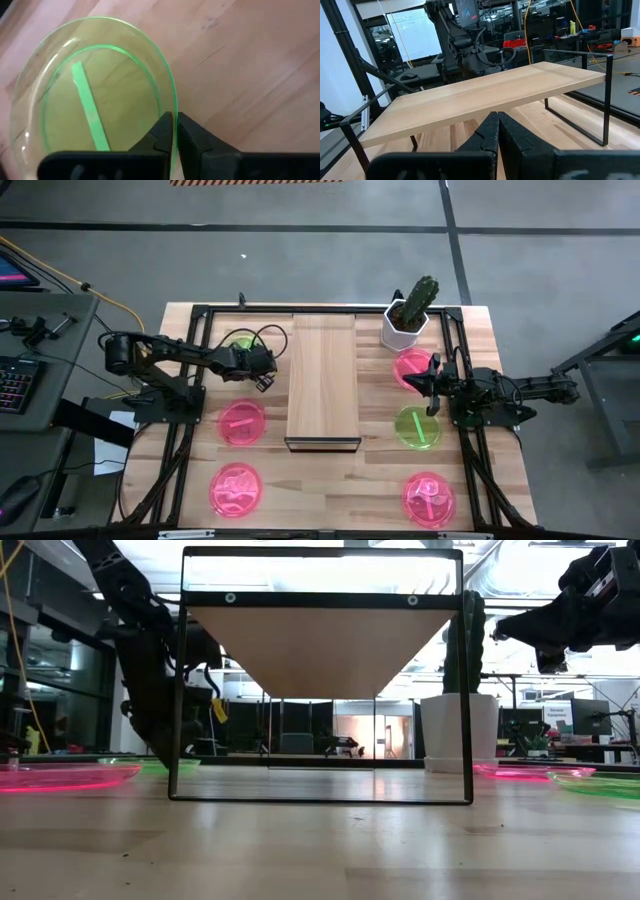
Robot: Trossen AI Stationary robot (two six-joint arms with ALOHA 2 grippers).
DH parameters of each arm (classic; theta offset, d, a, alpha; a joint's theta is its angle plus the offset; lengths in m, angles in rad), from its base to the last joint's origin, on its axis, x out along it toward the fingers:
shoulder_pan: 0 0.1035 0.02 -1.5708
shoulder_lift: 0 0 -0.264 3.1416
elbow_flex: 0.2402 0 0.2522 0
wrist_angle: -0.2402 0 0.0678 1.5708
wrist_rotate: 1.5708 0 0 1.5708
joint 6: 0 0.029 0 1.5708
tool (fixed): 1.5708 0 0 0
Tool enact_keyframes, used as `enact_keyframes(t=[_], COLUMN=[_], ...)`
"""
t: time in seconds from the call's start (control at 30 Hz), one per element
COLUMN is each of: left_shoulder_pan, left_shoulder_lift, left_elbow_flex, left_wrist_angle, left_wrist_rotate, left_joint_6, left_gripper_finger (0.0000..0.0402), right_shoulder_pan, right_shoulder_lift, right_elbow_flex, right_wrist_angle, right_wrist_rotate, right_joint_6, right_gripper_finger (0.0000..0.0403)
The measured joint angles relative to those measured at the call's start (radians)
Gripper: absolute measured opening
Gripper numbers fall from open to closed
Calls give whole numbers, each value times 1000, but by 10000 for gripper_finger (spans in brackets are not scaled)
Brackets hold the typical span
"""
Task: Place and stack plates onto a shelf
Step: Put the green plate on the shelf
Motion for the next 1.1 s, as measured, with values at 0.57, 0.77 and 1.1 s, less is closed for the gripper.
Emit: enact_keyframes(t=[0.57, 0.77, 1.1], left_shoulder_pan=[-95, -153, -259], left_shoulder_lift=[-390, -444, -276], left_elbow_flex=[0, 91, 517], left_wrist_angle=[-96, -170, -194], left_wrist_rotate=[-132, -201, -80], left_joint_6=[35, 69, 685], left_gripper_finger=[0, 0, 0], right_shoulder_pan=[0, 0, 0], right_shoulder_lift=[0, 0, 0], right_elbow_flex=[0, 0, 0], right_wrist_angle=[0, 0, 0], right_wrist_rotate=[0, 0, 2], right_joint_6=[0, 0, -43], right_gripper_finger=[0, 0, 0])
